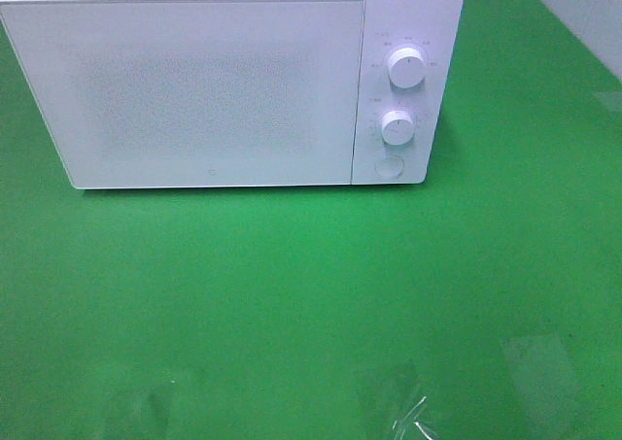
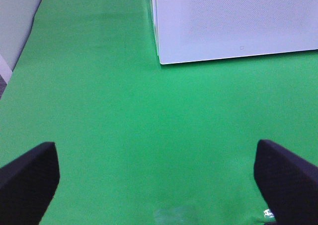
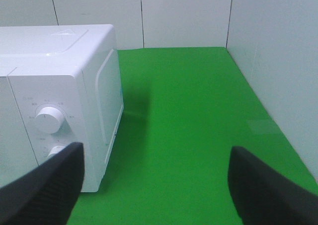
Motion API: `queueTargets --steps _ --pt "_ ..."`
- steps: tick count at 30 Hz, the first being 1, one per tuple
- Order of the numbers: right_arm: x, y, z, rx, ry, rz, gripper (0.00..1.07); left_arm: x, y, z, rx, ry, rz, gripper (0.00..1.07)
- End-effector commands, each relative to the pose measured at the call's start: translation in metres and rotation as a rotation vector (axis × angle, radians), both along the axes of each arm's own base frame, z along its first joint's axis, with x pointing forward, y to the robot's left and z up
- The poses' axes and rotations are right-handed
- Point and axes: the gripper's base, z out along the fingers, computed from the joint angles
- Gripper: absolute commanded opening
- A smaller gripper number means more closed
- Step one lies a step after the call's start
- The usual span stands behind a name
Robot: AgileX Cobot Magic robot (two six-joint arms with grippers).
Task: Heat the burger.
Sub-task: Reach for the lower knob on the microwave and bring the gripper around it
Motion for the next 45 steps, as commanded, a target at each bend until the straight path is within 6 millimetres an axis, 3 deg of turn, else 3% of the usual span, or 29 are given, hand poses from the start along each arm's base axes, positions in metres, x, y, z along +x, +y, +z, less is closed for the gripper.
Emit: queueTargets --steps 1,3,7,21,27,38,45 --pt "0.012 0.001 -0.001 -0.011 -0.028 0.005 0.75 -0.003 0.0 -0.001 0.002 -0.034 0.004 1.0" --pt "0.031 0.002 -0.008 -0.01 -0.014 0.015 0.75 -0.003 0.0 -0.001 0.002 -0.034 0.004 1.0" --pt "0.049 0.004 -0.013 -0.007 -0.022 0.025 0.74 -0.003 0.0 -0.001 0.002 -0.034 0.004 1.0" --pt "0.093 0.007 -0.036 0.033 -0.046 0.048 0.74 -0.003 0.0 -0.001 0.002 -0.034 0.004 1.0" --pt "0.117 0.009 -0.064 0.071 0.014 0.054 0.74 -0.003 0.0 -0.001 0.002 -0.034 0.004 1.0" --pt "0.132 0.013 -0.093 0.12 0.031 0.089 0.74 -0.003 0.0 -0.001 0.002 -0.034 0.004 1.0" --pt "0.126 0.036 -0.116 0.076 0.016 0.075 0.74 -0.003 0.0 -0.001 0.002 -0.034 0.004 1.0"
